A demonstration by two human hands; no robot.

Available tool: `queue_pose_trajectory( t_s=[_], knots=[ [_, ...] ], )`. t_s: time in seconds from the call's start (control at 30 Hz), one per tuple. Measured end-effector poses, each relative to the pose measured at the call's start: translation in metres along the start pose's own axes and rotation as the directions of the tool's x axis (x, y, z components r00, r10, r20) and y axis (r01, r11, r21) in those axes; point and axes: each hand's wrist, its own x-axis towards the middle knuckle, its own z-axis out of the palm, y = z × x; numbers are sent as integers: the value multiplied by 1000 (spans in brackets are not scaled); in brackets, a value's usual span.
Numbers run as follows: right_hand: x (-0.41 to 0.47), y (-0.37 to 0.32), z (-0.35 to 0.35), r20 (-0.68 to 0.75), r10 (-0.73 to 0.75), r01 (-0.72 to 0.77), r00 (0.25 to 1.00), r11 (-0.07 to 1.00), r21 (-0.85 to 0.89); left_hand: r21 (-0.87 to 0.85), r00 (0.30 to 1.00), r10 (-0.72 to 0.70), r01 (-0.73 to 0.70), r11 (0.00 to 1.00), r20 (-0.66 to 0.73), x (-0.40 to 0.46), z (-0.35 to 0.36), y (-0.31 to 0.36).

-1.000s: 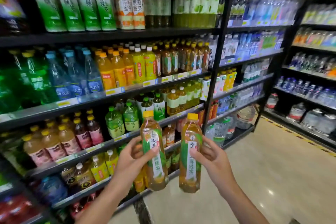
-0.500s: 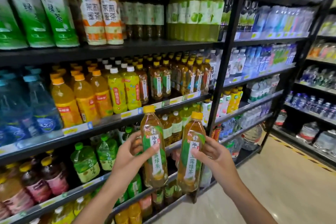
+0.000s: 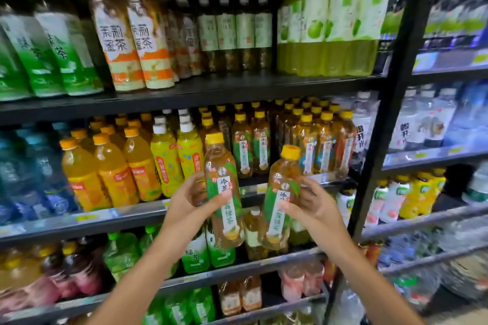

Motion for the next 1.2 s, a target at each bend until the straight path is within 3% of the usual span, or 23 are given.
queue_pose_trajectory(
  t_s=[0.23,0.4,0.57,0.93,1.2],
  knots=[
    [73,3,-12,88,-47,49,995,998,-26,46,996,33,-29,999,-80,46,3,6],
    [105,4,2,32,-192,192,981,981,-23,66,993,85,-80,995,-76,72,-8,3],
    [132,16,6,29,-259,261,965,955,-138,102,986,157,-151,983,-55,91,-9,-3],
    [151,57,2,11,-100,101,995,984,-148,206,954,301,-297,932,12,118,7,-20],
    [159,63,5,65,-72,86,995,963,-256,248,919,392,-372,894,-34,135,29,-38]
  ],
)
